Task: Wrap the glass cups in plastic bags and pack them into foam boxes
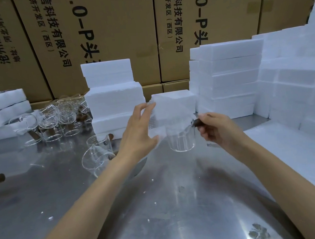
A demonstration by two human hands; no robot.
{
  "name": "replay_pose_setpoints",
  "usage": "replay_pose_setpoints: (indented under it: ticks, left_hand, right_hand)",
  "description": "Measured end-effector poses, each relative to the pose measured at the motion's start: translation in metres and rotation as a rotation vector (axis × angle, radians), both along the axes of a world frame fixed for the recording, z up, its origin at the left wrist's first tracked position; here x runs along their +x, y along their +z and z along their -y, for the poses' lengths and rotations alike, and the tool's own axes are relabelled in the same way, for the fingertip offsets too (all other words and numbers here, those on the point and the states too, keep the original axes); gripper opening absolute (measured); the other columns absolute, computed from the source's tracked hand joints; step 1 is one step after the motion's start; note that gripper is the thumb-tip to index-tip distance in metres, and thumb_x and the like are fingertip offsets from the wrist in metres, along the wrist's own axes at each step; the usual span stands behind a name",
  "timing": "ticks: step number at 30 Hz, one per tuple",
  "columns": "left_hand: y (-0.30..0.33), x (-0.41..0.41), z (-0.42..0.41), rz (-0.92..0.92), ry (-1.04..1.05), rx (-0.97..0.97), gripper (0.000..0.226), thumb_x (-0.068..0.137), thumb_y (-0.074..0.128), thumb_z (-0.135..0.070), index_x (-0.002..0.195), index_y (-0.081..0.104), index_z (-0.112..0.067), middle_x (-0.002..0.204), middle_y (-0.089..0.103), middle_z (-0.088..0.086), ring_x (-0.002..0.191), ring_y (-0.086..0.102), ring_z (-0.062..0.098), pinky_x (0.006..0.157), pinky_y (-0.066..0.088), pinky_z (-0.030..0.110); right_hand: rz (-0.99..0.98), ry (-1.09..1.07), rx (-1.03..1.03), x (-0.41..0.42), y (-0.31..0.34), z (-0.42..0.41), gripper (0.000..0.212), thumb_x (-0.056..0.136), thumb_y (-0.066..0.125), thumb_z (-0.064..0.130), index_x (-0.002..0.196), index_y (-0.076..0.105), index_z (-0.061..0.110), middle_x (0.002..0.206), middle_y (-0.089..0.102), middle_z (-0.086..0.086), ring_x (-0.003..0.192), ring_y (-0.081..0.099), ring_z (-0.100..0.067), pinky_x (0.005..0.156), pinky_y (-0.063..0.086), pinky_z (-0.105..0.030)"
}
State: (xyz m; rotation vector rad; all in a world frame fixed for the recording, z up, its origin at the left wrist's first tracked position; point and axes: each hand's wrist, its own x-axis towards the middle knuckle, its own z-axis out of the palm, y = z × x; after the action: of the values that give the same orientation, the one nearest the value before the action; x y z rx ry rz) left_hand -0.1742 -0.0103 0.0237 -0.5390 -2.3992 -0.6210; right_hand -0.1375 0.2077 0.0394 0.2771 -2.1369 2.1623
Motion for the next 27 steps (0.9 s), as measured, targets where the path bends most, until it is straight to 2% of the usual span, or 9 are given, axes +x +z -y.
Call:
replay_pose_setpoints:
  ticks: [4,6,9,13,17,19,22,25,27]
  left_hand:
    - [0.0,0.001,-0.005,0.018,0.022,-0.031,0.09,0.074,0.079,-0.033,0.148,0.028,-0.027,0.147,0.024,-0.005,0.126,0.041,0.02,0.087,0.045,0.031]
    - [0.0,0.004,-0.008,0.009,0.028,-0.054,0.09,0.073,0.079,-0.035,0.147,0.028,-0.027,0.147,0.025,-0.005,0.124,0.042,0.02,0.085,0.046,0.032]
    - [0.0,0.008,-0.013,-0.001,0.003,-0.06,0.091,0.071,0.08,-0.033,0.146,0.03,-0.026,0.144,0.028,-0.005,0.121,0.044,0.02,0.082,0.048,0.033]
    - [0.002,0.01,-0.017,0.006,-0.023,-0.051,0.09,0.074,0.079,-0.033,0.147,0.027,-0.025,0.147,0.027,-0.004,0.127,0.039,0.018,0.089,0.043,0.028]
    - [0.006,0.011,-0.02,-0.009,-0.051,-0.039,0.088,0.075,0.077,-0.03,0.148,0.026,-0.028,0.148,0.025,-0.004,0.128,0.038,0.018,0.091,0.043,0.029]
    - [0.007,0.013,-0.023,-0.027,-0.064,-0.036,0.086,0.077,0.075,-0.024,0.148,0.026,-0.028,0.148,0.026,-0.003,0.129,0.038,0.019,0.092,0.046,0.031]
    - [0.008,0.017,-0.03,-0.073,-0.072,-0.056,0.086,0.078,0.072,-0.019,0.149,0.025,-0.027,0.146,0.028,-0.002,0.125,0.041,0.019,0.088,0.049,0.031]
    - [0.008,0.023,-0.04,-0.122,-0.068,-0.16,0.085,0.08,0.071,-0.02,0.15,0.024,-0.026,0.148,0.027,-0.002,0.121,0.042,0.021,0.086,0.047,0.028]
    - [0.008,0.028,-0.048,-0.15,-0.082,-0.222,0.082,0.082,0.069,-0.015,0.15,0.023,-0.024,0.15,0.026,-0.001,0.116,0.043,0.022,0.085,0.048,0.033]
  right_hand:
    - [-0.002,0.115,-0.263,0.009,0.009,0.001,0.028,0.092,0.052,0.026,0.067,0.062,0.016,0.056,0.055,0.003,0.044,0.045,-0.007,0.043,0.039,-0.014]
    - [-0.031,0.158,-0.278,0.012,0.009,0.002,0.021,0.086,0.054,0.031,0.077,0.063,0.014,0.06,0.06,0.003,0.045,0.046,-0.006,0.043,0.039,-0.014]
    - [-0.046,0.172,-0.236,0.012,0.006,0.004,0.023,0.081,0.058,0.033,0.087,0.066,0.013,0.069,0.067,0.003,0.046,0.048,-0.004,0.044,0.041,-0.013]
    - [-0.063,0.015,-0.112,0.01,0.001,0.005,0.014,0.091,0.058,0.024,0.089,0.069,0.015,0.077,0.073,-0.001,0.045,0.049,-0.005,0.045,0.04,-0.013]
    - [-0.231,-0.219,0.044,0.009,0.0,0.005,0.007,0.091,0.061,0.017,0.089,0.068,0.017,0.076,0.074,0.004,0.045,0.053,-0.003,0.045,0.041,-0.014]
    - [-0.35,-0.338,0.143,0.009,-0.001,0.008,0.005,0.089,0.063,0.015,0.088,0.067,0.017,0.076,0.073,0.006,0.052,0.058,0.001,0.047,0.045,-0.015]
    - [-0.487,-0.49,0.368,0.009,-0.007,0.013,0.004,0.085,0.068,0.019,0.088,0.067,0.022,0.079,0.071,0.009,0.066,0.063,-0.003,0.06,0.051,-0.022]
    - [-0.559,-0.557,0.48,0.01,-0.014,0.019,0.007,0.085,0.068,0.025,0.091,0.067,0.028,0.078,0.067,0.019,0.061,0.06,0.001,0.063,0.047,-0.013]
    - [-0.605,-0.57,0.55,0.01,-0.016,0.024,0.009,0.085,0.067,0.025,0.094,0.068,0.026,0.076,0.064,0.021,0.059,0.059,0.003,0.063,0.042,-0.008]
